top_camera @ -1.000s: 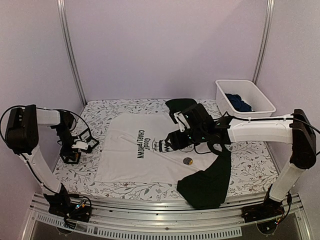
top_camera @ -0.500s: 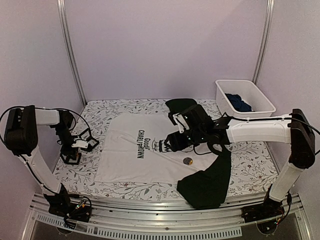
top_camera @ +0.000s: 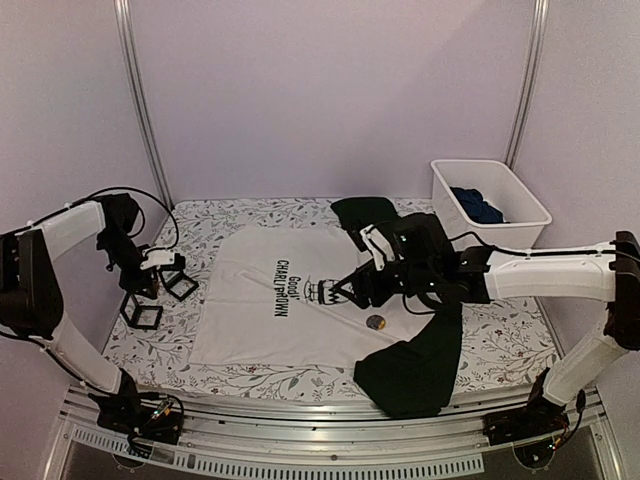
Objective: Pin the brooch onto the clothing
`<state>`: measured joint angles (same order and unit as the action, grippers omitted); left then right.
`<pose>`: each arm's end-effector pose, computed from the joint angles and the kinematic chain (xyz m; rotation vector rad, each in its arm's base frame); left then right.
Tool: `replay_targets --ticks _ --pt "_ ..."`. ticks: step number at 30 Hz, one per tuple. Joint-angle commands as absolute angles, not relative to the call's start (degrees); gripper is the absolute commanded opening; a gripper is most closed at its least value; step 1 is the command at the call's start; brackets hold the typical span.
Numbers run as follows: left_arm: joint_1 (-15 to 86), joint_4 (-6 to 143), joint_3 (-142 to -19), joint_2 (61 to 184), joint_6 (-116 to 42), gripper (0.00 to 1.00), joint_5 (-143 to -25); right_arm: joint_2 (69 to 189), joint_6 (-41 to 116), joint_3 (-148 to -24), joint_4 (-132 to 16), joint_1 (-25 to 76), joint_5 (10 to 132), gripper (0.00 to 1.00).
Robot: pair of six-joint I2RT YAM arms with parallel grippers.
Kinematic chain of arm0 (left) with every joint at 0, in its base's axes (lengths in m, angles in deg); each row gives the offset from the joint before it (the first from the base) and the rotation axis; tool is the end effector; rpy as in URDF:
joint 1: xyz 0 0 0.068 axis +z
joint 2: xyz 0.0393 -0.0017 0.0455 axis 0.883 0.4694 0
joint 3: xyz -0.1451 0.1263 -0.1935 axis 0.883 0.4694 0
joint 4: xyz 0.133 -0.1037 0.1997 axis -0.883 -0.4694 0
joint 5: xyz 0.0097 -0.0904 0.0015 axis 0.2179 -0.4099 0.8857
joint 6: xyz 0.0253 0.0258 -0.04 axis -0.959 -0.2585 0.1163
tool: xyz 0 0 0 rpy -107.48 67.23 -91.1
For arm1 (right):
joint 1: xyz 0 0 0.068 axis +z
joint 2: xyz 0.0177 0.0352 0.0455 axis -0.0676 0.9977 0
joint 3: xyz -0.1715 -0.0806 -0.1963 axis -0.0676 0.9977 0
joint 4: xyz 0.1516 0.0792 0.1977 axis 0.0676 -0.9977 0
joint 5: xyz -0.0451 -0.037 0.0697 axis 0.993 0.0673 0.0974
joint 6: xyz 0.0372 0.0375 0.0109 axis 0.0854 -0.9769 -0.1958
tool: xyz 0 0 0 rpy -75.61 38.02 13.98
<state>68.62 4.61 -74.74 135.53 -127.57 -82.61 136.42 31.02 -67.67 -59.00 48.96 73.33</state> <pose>0.2725 0.0271 0.2318 1.7635 2.4000 -0.0273 0.2065 0.2779 0.2448 -0.8031 2.0819 0.7619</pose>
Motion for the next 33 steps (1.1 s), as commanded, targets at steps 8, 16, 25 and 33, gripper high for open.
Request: replay_targets --ticks 8,16,25,33 --pt "34.9 -10.1 -80.3 126.0 -108.5 0.37 -111.6 121.9 81.1 -65.2 -51.5 51.9 49.5 0.68" --pt "19.5 -18.1 -88.0 131.3 -113.1 0.38 -117.8 127.3 101.4 -69.8 -59.4 65.2 57.9 0.63" --pt "11.2 -18.0 -90.6 134.9 -112.0 0.37 -114.8 133.4 108.5 -74.7 -59.4 71.3 64.0 0.53" --pt "8.4 -16.2 -91.1 136.2 -110.3 0.36 -113.5 140.0 110.4 -79.4 -60.5 71.7 67.9 0.38"
